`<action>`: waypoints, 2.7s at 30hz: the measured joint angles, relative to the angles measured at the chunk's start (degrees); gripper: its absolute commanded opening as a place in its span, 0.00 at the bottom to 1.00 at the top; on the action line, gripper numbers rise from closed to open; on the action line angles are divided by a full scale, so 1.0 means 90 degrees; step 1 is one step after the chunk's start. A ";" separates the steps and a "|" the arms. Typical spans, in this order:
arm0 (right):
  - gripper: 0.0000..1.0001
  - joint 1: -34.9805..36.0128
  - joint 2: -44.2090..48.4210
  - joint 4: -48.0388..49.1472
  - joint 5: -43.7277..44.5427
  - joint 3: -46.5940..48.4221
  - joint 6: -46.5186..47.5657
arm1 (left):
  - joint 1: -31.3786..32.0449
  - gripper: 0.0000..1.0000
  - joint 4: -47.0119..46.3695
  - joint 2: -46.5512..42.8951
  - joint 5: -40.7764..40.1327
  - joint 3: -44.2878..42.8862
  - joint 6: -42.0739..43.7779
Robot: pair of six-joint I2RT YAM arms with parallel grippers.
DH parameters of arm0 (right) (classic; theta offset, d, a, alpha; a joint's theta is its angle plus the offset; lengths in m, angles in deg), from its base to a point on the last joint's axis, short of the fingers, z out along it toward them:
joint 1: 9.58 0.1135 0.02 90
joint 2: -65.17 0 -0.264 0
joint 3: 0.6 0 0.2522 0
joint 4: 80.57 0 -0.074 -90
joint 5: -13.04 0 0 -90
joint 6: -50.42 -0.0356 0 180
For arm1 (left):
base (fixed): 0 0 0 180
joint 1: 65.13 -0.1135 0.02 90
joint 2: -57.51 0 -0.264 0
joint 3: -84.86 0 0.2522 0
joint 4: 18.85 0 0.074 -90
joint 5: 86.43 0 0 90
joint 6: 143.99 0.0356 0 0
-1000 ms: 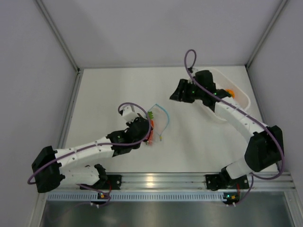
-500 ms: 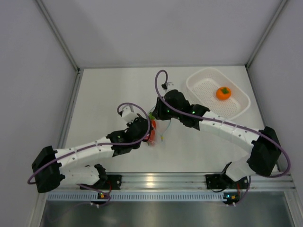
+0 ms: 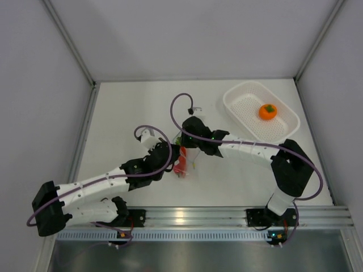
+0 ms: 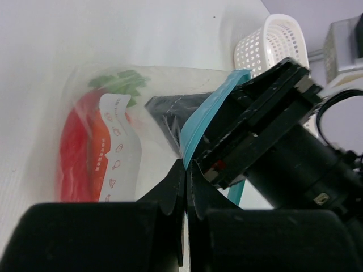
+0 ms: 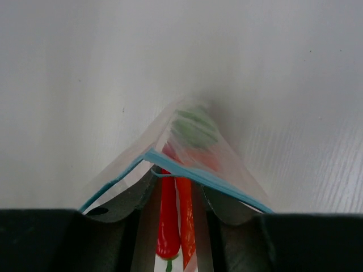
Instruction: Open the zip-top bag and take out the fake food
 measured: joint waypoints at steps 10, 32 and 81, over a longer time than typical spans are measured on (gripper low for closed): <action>0.36 0.0287 -0.0529 0.0901 -0.0078 -0.0493 -0.0403 | -0.0012 0.00 -0.0044 -0.0080 -0.0100 0.0296 -0.0447; 0.33 0.0500 -0.1724 0.0593 0.0022 0.0180 0.0058 | -0.0012 0.00 -0.0046 -0.0410 -0.0420 0.0627 -0.0738; 0.17 0.0542 0.0855 0.0304 0.0180 -0.0556 0.1076 | 0.0000 0.00 0.0750 0.0046 -0.0682 -0.0726 0.3349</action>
